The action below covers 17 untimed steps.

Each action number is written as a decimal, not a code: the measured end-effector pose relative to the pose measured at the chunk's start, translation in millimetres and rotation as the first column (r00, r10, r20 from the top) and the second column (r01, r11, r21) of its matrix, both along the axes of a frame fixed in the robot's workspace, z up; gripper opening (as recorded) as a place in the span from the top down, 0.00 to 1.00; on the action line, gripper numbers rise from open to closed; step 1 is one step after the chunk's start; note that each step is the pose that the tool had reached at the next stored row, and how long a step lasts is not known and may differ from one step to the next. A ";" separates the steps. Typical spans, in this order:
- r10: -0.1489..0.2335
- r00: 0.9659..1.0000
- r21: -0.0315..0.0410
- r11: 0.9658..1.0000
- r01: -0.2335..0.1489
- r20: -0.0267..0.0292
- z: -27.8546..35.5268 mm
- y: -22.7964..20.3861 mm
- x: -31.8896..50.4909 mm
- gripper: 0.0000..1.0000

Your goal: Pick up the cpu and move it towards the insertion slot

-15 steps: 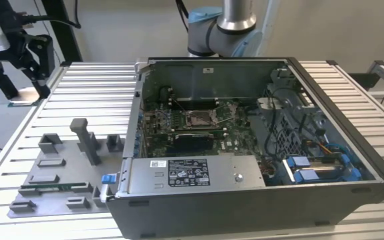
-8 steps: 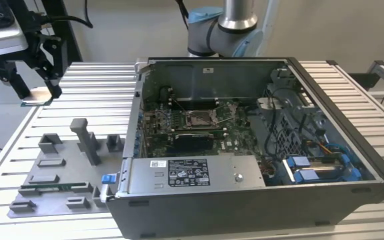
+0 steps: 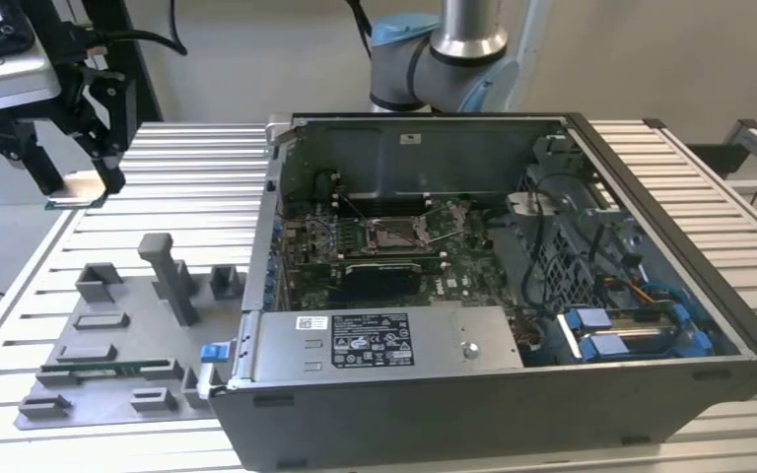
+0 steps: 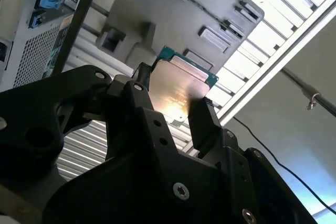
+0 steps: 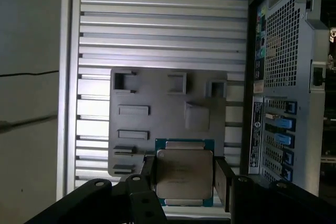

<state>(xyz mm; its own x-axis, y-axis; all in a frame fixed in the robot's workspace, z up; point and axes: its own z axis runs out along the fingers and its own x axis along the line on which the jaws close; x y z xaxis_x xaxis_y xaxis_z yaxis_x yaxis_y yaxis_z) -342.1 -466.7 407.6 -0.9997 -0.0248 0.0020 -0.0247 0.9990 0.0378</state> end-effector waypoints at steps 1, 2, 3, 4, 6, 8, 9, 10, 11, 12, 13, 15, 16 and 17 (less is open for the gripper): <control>0.000 1.000 0.000 1.000 0.000 0.000 0.0 0.0 1.7 1.00; 0.000 1.000 0.000 1.000 0.000 0.000 0.0 0.0 4.2 1.00; 0.000 1.000 0.000 1.000 0.000 0.000 0.0 0.0 7.1 1.00; 0.000 1.000 0.000 1.000 0.000 0.000 0.0 0.0 9.7 1.00; 0.000 1.000 0.000 1.000 0.000 0.000 0.0 0.0 15.9 1.00; 0.000 1.000 0.000 1.000 0.000 0.000 0.1 0.1 24.5 1.00; 0.000 1.000 0.000 1.000 0.000 -0.001 0.1 0.1 29.0 1.00; 0.000 1.000 0.000 1.000 0.000 -0.001 0.1 0.1 33.5 1.00; 0.000 1.000 0.000 1.000 0.000 -0.001 0.1 0.1 38.2 1.00; 0.000 1.000 0.000 1.000 0.000 -0.002 0.1 0.1 42.8 1.00; 0.000 1.000 0.000 1.000 0.000 -0.002 0.1 0.1 47.2 1.00; 0.000 1.000 0.000 1.000 0.000 -0.003 0.0 0.1 56.6 1.00; 0.000 1.000 0.000 1.000 0.000 -0.003 0.1 0.1 60.7 1.00; 0.000 1.000 0.000 1.000 0.000 -0.003 0.0 0.1 65.1 1.00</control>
